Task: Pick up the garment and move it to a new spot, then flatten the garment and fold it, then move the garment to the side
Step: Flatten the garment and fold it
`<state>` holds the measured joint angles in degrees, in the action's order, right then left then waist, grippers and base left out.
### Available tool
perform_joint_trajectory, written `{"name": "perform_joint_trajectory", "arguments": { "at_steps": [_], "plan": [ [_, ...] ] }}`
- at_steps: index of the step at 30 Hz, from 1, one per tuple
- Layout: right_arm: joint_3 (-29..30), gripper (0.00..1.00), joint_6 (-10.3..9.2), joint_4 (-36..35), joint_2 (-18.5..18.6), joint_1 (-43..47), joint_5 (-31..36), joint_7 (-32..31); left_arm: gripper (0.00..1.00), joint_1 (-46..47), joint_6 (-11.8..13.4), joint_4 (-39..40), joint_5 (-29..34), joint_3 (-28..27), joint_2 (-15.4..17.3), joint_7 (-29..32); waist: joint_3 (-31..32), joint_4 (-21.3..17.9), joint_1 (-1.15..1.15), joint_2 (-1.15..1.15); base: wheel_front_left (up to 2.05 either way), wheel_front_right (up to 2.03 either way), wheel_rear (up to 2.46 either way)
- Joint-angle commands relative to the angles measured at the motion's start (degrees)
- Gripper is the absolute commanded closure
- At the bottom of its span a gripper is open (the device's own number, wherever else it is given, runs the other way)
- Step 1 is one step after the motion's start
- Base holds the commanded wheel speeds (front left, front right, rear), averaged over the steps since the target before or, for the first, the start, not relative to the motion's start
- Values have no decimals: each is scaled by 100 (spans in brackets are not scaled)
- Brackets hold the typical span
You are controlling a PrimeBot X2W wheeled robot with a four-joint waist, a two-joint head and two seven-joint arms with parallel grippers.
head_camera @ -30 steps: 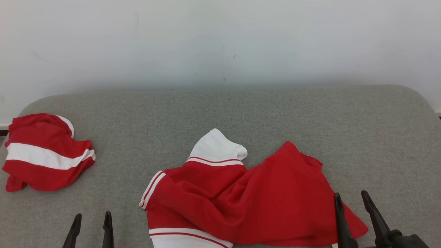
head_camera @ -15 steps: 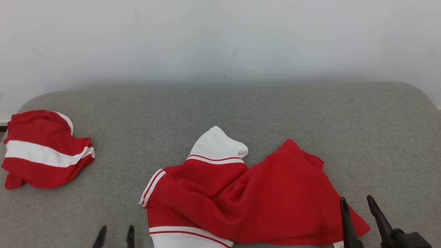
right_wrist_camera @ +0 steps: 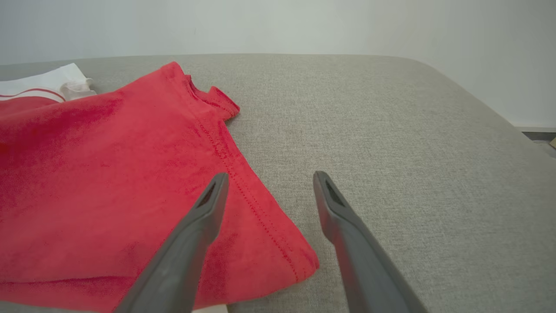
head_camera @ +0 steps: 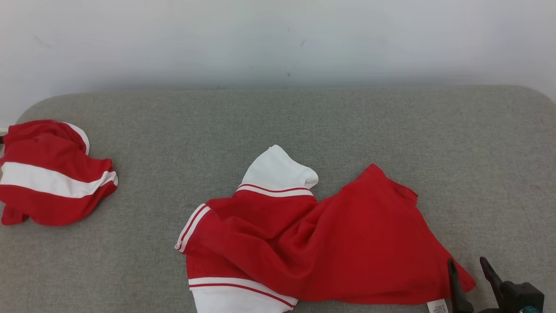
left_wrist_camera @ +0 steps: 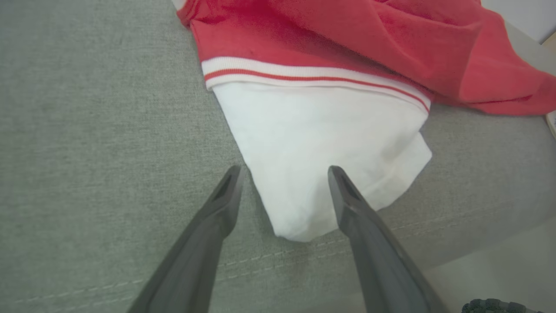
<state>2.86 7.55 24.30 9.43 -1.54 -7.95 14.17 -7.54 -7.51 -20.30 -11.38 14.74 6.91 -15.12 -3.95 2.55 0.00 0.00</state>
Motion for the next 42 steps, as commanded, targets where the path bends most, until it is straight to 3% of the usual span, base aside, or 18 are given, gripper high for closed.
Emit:
{"name": "perform_joint_trajectory", "arguments": {
  "at_steps": [1, 17, 18, 19, 20, 21, 22, 30, 34, 39, 42],
  "plan": [
    [34, 0, -14, 94, 38, -54, -14, 37, 0, -58, 11, -55, -106, 43, 25, -4, -32, 23, 0, 0, 0, 0, 0],
    [-35, 0, -13, 1849, -77, -589, -277, 70, 0, 342, 10, -663, -797, 498, -67, -3, -188, -66, 0, 0, 0, 0, 0],
    [-83, 37, -13, 1922, -115, -625, -345, 68, 0, 368, 10, -681, -809, 524, -66, -3, -198, -73, 0, 0, 0, 0, 0],
    [-152, 95, -13, 1965, -141, -653, -413, 68, 1, 392, 10, -700, -818, 540, -62, -2, -203, -78, 0, 0, 0, 0, 0],
    [-210, 100, -13, 1992, -177, -672, -511, 71, 45, 416, 9, -685, -876, 542, -72, -2, -203, -81, 0, 0, 0, 0, 0],
    [-253, 100, -13, 2005, -193, -679, -590, 68, 83, 434, 10, -655, -939, 526, -89, -2, -199, -84, 0, 0, 0, 0, 0],
    [-297, 100, -13, 1988, -189, -674, -659, 71, 100, 446, 10, -614, -985, 523, -94, -2, -189, -86, 0, 0, 0, 0, 0],
    [-706, 100, -13, 997, -215, -545, -1150, 96, 100, 550, 9, 145, -1060, 394, -49, -3, -110, -129, 0, 0, 0, 0, 0],
    [-1032, 100, -13, 481, -91, -811, -1257, 96, 100, 898, 9, 570, -1035, 388, 192, -3, -155, -148, 0, 0, 0, 0, 0],
    [-1385, 100, -13, 128, 97, -1515, -1516, 61, 100, 1931, 9, 765, -1091, 481, 610, 35, -357, -179, 0, 0, 0, 0, 0],
    [-1545, 100, -13, 41, 199, -2390, -1696, -63, 100, 3091, 9, 774, -1344, 655, 922, 291, -716, -211, 0, 0, 0, 0, 0]
  ]
}}
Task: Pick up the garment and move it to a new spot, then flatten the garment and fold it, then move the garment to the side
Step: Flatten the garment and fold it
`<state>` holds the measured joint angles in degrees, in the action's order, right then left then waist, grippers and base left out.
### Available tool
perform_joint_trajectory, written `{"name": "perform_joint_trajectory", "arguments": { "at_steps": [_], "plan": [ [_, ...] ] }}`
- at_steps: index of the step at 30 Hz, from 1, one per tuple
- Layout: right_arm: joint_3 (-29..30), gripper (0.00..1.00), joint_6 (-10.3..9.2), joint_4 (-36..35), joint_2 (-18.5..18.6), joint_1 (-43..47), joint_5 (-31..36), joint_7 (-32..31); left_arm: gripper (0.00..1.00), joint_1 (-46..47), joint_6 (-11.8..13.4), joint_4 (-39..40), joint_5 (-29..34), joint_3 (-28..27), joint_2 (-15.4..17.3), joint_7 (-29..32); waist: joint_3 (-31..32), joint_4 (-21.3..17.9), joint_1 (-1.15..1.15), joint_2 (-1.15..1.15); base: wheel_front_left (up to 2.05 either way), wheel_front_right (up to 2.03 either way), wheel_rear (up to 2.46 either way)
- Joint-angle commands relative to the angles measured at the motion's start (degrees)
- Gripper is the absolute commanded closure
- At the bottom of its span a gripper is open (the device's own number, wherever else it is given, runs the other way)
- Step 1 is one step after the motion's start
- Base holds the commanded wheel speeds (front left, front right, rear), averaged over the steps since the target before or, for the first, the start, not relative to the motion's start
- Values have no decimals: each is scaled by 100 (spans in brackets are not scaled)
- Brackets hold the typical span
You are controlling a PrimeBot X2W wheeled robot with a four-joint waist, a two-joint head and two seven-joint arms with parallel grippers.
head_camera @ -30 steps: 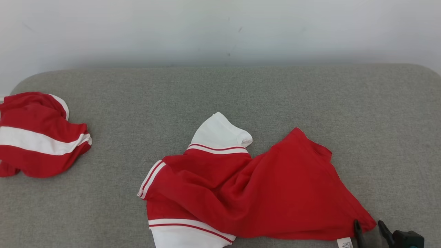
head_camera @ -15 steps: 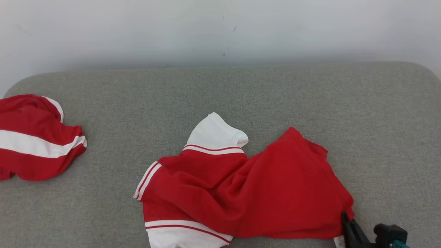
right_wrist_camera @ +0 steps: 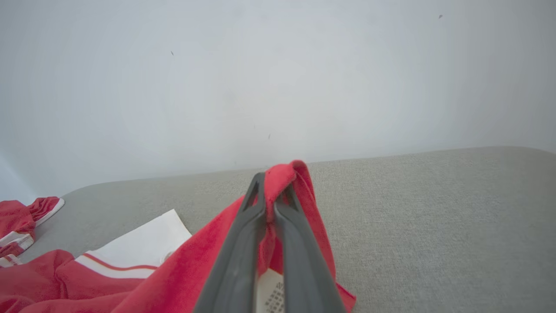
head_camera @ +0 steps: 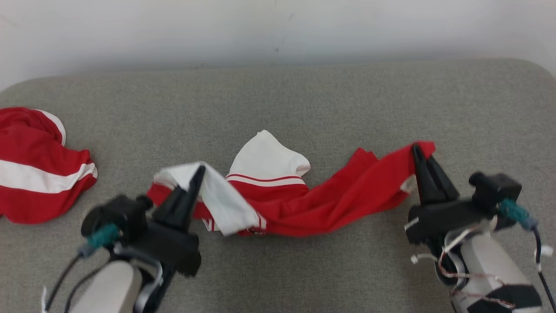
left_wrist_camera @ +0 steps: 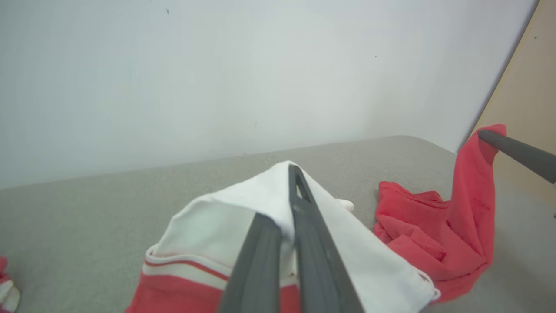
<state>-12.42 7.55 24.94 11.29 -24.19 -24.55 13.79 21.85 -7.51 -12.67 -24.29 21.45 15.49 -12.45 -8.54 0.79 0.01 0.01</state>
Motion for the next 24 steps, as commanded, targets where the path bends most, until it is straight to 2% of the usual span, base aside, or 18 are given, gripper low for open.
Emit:
{"name": "perform_joint_trajectory", "arguments": {
  "at_steps": [1, 8, 14, 18, 20, 24],
  "plan": [
    [-17, 100, -13, -23, 13, -125, -36, -26, 100, 152, 9, 12, -53, -16, 64, 24, -257, -35, -1, -1, 0, 0, 0],
    [88, 100, -13, 125, 241, -2271, -511, -455, 100, 2763, 10, -245, -738, 348, 604, 599, -1287, -86, -1, -1, 0, 0, 0],
    [447, 100, -13, 441, 237, -4317, -782, -909, 100, 5028, 9, -930, -1416, 422, 782, 983, -2062, -178, -1, -1, 0, 0, 0],
    [547, 100, -13, 772, 291, -5657, -520, -1137, 100, 6411, 9, -1439, -1540, 604, 913, 1138, -2396, -249, -1, -1, 0, 0, 0],
    [468, 100, -13, 943, 307, -6297, -296, -1219, 100, 7112, 11, -1694, -1395, 793, 1082, 1182, -2539, -328, -1, -1, 0, 0, 0],
    [564, 100, -14, 1473, 238, -7326, -26, -1230, 100, 8220, 10, -2225, -1416, 1053, 1149, 1199, -2680, -454, -1, -1, 0, 0, 0]
  ]
}}
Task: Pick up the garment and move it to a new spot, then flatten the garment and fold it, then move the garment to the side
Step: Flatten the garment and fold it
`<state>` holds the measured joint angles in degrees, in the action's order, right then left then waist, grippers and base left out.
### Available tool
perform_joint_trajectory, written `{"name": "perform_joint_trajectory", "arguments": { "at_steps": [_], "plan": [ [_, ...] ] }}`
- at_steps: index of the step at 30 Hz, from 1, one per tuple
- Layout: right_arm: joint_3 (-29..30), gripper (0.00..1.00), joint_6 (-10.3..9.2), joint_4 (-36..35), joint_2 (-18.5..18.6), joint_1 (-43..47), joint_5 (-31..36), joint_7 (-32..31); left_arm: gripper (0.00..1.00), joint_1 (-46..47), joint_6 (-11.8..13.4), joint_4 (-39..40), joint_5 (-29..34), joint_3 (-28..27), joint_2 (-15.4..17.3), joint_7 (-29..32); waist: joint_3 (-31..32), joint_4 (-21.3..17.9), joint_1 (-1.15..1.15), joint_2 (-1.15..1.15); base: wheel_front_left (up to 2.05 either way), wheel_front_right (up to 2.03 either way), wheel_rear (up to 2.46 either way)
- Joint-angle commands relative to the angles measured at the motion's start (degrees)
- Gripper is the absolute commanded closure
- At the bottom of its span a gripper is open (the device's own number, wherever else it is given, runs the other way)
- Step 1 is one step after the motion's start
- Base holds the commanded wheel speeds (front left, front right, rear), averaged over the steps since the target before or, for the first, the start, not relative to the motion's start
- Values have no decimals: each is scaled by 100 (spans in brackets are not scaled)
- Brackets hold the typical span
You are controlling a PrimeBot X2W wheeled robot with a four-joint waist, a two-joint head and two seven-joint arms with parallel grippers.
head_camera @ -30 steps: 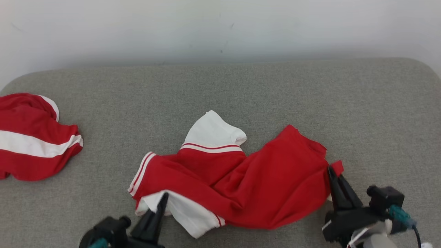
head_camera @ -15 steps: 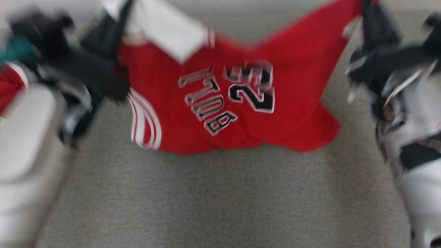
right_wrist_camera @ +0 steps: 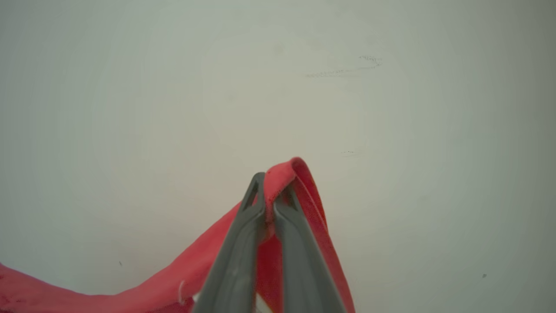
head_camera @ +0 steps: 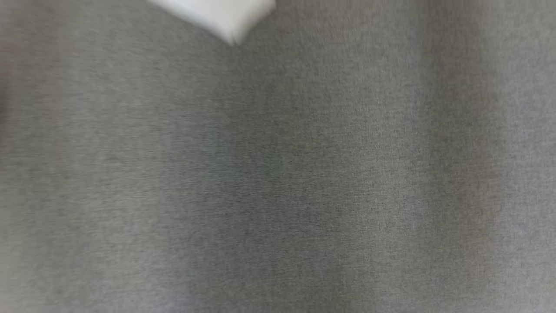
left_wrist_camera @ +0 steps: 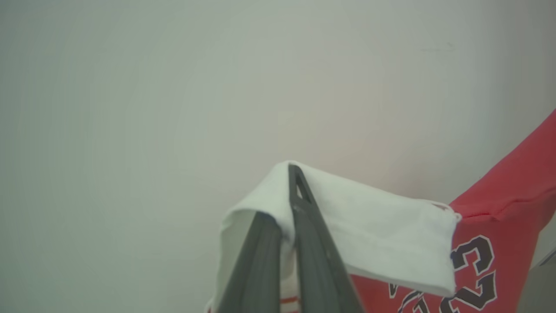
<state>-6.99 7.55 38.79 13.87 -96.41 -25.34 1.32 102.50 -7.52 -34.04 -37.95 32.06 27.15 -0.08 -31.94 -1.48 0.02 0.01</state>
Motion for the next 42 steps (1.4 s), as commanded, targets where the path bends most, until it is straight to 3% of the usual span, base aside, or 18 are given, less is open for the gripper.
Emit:
{"name": "perform_joint_trajectory", "arguments": {
  "at_steps": [1, 7, 13, 28, 42],
  "plan": [
    [39, 100, -14, 221, -33, -320, 111, 16, 100, 404, 11, -228, -98, 19, -47, -34, -356, -233, -2, -1, 0, 0, 0],
    [87, 100, -14, 1068, -86, -1340, 374, 1, 100, 1660, 11, -1024, -48, 365, -118, -111, -473, -234, -2, -1, 0, 0, 0],
    [302, 100, -14, 1920, -217, -1885, 460, 157, 100, 2302, 13, -1544, -165, 772, -207, -174, -592, -242, -2, -1, 0, 0, 0],
    [29, 100, -14, 2619, -405, -2014, 213, 527, 100, 2475, 12, -1890, -708, 1687, 33, -402, -740, -294, -2, -1, 0, 0, 0],
    [-238, 100, -14, 2960, -383, -2148, 76, 730, 100, 2596, 12, -2148, -1326, 1991, 7, -817, -834, -196, -2, -1, 0, 0, 0]
  ]
}}
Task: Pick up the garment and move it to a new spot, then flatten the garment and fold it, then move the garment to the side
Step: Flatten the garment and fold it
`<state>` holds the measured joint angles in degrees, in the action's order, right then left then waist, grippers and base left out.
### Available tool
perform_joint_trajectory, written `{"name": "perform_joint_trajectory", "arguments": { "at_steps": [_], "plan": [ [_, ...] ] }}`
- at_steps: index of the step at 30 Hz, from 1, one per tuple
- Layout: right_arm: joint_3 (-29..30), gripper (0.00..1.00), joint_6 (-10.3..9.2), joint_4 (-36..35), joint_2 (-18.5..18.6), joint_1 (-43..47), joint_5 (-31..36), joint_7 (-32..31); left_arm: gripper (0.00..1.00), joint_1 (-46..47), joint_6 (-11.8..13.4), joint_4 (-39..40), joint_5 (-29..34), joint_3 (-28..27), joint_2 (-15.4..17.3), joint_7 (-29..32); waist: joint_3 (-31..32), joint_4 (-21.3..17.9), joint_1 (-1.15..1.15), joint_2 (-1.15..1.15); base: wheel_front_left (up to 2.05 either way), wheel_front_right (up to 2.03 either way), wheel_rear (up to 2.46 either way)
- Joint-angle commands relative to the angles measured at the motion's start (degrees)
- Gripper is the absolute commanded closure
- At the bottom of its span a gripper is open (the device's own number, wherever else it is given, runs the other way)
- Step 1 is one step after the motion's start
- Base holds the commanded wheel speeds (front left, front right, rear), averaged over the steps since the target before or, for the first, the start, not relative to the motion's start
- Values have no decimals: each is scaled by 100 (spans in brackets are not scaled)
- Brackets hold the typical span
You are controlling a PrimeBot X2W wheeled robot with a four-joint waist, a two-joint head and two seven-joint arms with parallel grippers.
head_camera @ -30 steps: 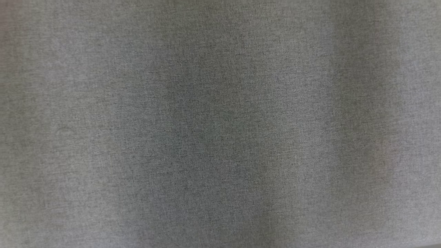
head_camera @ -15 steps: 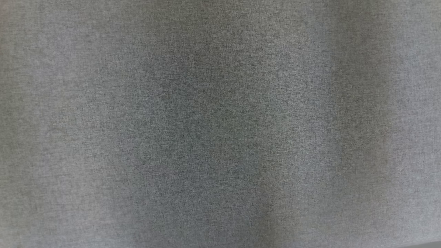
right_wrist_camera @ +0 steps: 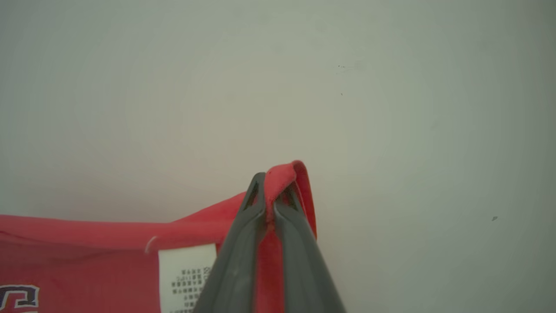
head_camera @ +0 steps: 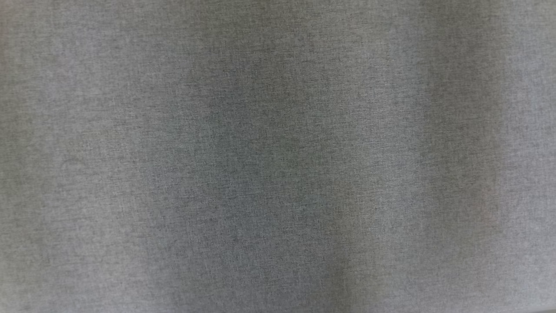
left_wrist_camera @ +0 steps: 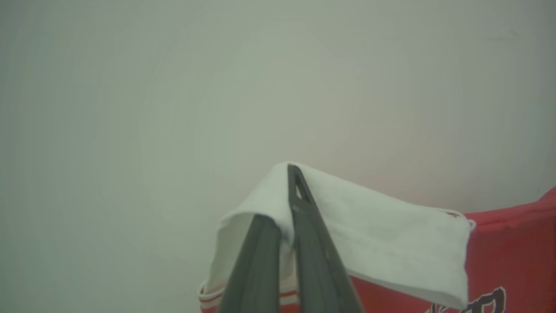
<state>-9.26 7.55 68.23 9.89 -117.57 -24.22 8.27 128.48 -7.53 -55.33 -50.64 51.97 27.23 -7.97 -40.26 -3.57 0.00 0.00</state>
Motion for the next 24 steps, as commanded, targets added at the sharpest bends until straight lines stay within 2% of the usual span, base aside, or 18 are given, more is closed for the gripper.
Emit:
{"name": "perform_joint_trajectory", "arguments": {
  "at_steps": [1, 4, 9, 17, 20, 24],
  "plan": [
    [-29, 100, -14, 29, 6, -1, -53, 60, 100, -52, 13, -35, -102, 13, 5, -78, 2, 21, 0, 0, 0, 0, 0],
    [-152, 100, -14, 48, -22, 182, -62, 128, 100, -284, 13, 31, -246, 53, 12, -229, 49, 33, 0, 0, 0, 0, 0],
    [-412, 100, -14, -110, -121, 616, -258, 239, 100, -843, 13, 301, -514, 128, 229, -482, 220, -5, 0, 0, 0, 0, 0],
    [-806, 100, -14, -842, -117, 2150, -1039, 438, 100, -2739, 33, 1320, -929, -73, 780, -717, 803, 10, 0, 0, 0, 0, 0],
    [-1016, 100, -14, -1278, -51, 2943, -1354, 446, 100, -3692, 292, 2162, -787, -498, 1039, -723, 1054, -5, 0, 0, 0, 0, 0],
    [-1251, 100, -14, -1934, 90, 4140, -1788, 407, 100, -5461, 991, 3666, -612, -1444, 1297, -719, 1381, -25, 0, 0, 0, 0, 0]
  ]
}}
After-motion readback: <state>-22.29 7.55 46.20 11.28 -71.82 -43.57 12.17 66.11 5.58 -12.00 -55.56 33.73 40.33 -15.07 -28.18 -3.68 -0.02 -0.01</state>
